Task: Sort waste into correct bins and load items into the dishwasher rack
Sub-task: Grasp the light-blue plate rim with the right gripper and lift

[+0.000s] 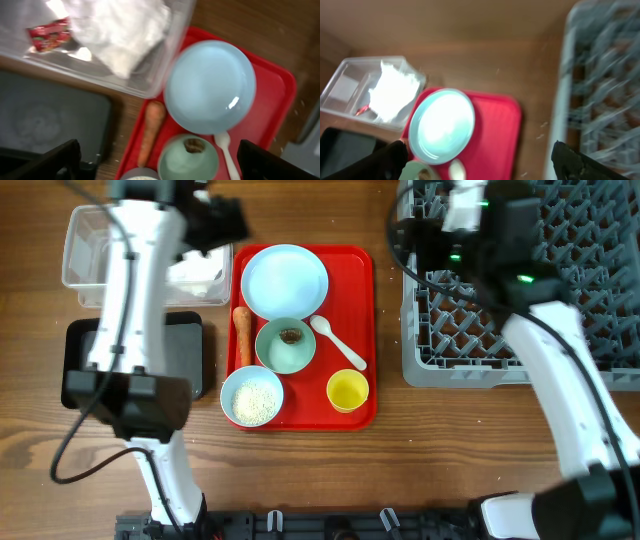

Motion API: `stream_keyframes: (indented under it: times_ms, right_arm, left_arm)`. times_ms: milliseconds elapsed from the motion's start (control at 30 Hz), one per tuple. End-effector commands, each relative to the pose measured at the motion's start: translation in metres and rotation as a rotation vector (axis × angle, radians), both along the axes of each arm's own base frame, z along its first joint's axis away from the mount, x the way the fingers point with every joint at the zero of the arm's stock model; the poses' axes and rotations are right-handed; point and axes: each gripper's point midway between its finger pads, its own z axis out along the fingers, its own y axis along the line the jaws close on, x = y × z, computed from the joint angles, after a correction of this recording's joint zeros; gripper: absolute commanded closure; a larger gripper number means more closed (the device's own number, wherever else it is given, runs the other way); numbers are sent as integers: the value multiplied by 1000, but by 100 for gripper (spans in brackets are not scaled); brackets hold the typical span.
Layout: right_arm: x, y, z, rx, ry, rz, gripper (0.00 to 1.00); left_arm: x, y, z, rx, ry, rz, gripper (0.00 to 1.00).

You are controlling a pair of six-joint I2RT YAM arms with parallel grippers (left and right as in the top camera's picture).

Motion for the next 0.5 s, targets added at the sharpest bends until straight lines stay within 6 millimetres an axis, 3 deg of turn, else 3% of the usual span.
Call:
stream_keyframes:
  times_ms: [0,67,100,167,233,267,367,467]
  right_arm:
    - [25,54,-54,85,100,-64,16]
    - [32,79,-106,40,156,-54,21]
    - [32,85,-123,27,180,-44,24]
    - [30,96,-183,-63,240,23,32]
    - [27,99,-222,-109,281,49,43]
    - [27,100,-233,-114,290,52,50]
    - [36,101,-257,-144,263,57,51]
    - [36,101,-268,-148,270,57,51]
  left_arm:
    - [-6,22,3,-61,18,91,0]
    - [-10,29,1,-59,36,108,0]
    - [-10,29,1,-59,36,108,0]
    - [-7,29,2,-60,23,107,0]
    - [-6,28,2,-61,21,105,0]
    - [-6,27,2,-60,21,102,0]
    - [-7,27,2,-60,25,102,0]
    - [-7,27,2,-60,25,102,0]
